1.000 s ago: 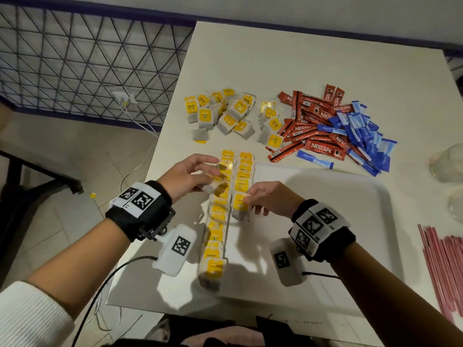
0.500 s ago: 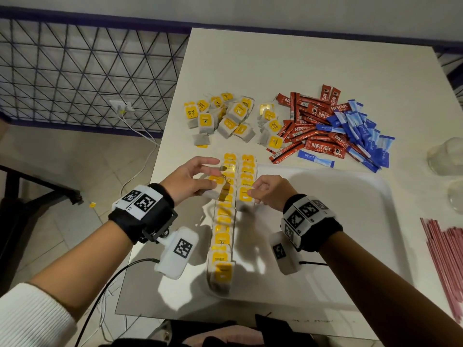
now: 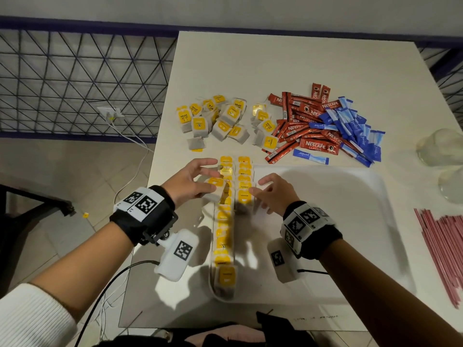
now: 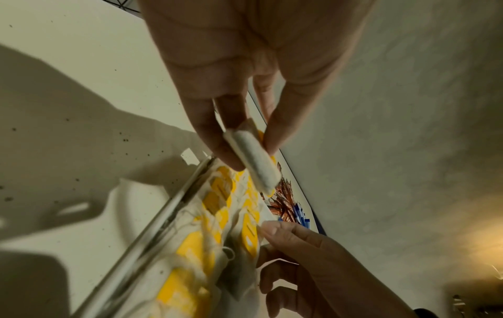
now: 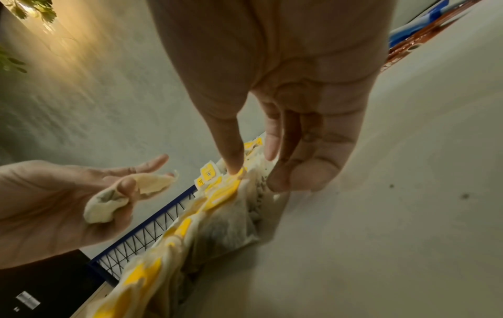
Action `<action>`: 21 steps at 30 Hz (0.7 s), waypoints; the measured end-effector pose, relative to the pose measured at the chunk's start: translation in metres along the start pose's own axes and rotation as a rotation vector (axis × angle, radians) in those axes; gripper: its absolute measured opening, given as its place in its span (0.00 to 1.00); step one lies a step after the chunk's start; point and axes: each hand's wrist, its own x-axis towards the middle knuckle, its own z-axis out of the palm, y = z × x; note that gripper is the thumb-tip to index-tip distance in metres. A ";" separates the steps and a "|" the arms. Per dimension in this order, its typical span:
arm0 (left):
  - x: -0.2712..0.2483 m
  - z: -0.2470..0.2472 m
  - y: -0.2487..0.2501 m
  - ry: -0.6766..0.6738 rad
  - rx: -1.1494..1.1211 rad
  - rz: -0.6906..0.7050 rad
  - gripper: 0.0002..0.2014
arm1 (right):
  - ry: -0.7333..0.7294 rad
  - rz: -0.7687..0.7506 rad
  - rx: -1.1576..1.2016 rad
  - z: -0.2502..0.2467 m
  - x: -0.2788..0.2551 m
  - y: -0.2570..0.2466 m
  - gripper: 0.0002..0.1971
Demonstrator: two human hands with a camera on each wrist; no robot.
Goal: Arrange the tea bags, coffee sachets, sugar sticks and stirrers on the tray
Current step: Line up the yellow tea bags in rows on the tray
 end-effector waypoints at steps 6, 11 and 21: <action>0.003 0.005 0.000 -0.020 -0.131 -0.021 0.30 | 0.083 -0.053 -0.004 -0.002 -0.003 -0.006 0.14; 0.005 0.015 0.001 -0.093 -0.116 0.037 0.34 | -0.085 -0.163 0.013 -0.006 -0.018 -0.023 0.12; -0.001 0.036 0.006 -0.154 0.022 0.180 0.33 | -0.170 -0.119 0.179 -0.014 -0.025 -0.021 0.06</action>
